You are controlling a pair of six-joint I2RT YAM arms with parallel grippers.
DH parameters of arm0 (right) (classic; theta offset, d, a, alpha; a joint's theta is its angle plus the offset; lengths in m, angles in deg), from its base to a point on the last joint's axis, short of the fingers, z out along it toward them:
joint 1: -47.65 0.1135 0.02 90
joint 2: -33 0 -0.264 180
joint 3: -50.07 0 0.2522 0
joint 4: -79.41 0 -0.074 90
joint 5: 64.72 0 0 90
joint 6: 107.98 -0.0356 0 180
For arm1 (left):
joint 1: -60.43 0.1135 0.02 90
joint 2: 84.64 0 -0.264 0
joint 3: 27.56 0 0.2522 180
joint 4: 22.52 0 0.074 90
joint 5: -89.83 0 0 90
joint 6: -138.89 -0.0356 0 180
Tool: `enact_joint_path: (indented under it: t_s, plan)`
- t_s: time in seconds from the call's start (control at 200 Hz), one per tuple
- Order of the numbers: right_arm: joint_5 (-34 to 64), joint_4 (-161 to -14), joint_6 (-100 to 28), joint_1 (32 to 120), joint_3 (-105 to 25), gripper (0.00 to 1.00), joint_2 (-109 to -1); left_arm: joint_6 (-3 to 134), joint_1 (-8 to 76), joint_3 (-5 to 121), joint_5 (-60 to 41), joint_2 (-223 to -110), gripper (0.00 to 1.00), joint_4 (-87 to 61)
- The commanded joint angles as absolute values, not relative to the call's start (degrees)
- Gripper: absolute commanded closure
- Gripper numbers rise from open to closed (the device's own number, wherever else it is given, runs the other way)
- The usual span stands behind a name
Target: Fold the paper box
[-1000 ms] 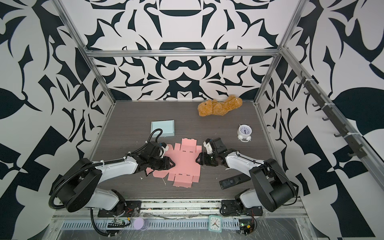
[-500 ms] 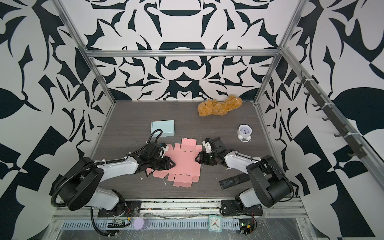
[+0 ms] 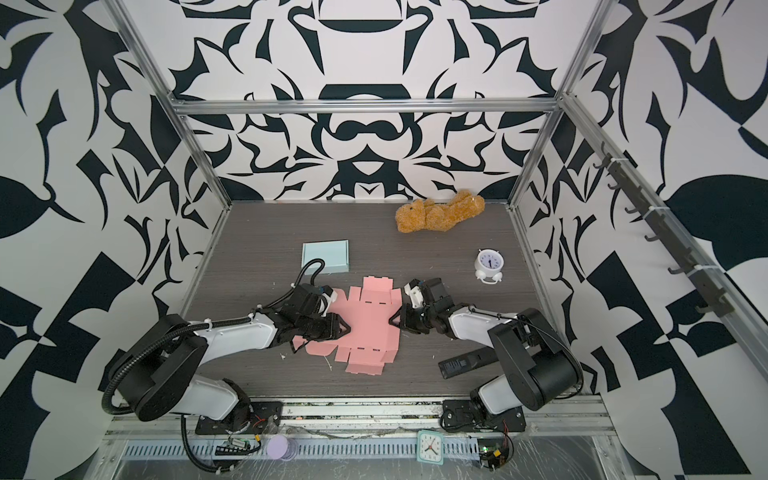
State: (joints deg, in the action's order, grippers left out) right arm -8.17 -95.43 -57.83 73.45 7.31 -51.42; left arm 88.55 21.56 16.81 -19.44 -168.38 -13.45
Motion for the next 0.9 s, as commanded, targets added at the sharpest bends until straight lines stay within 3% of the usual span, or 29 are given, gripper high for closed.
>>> enact_joint_path:
  t_s: [0.0, 0.53, 0.895]
  plan:
    - [-9.0, -97.65, -58.68, 73.48, 7.64, 0.76, -49.88, 89.05, 21.33, 15.56, -19.07, -168.63, 0.61, -13.07]
    - [-8.03, -96.3, -58.09, 73.33, 7.05, 0.92, -48.97, 89.41, 21.32, 15.23, -19.42, -167.27, 0.61, -12.55]
    - [-7.94, -81.31, -45.07, 72.83, -1.92, 0.99, -51.28, 89.58, 21.34, 13.81, -16.53, -159.53, 0.59, -8.68]
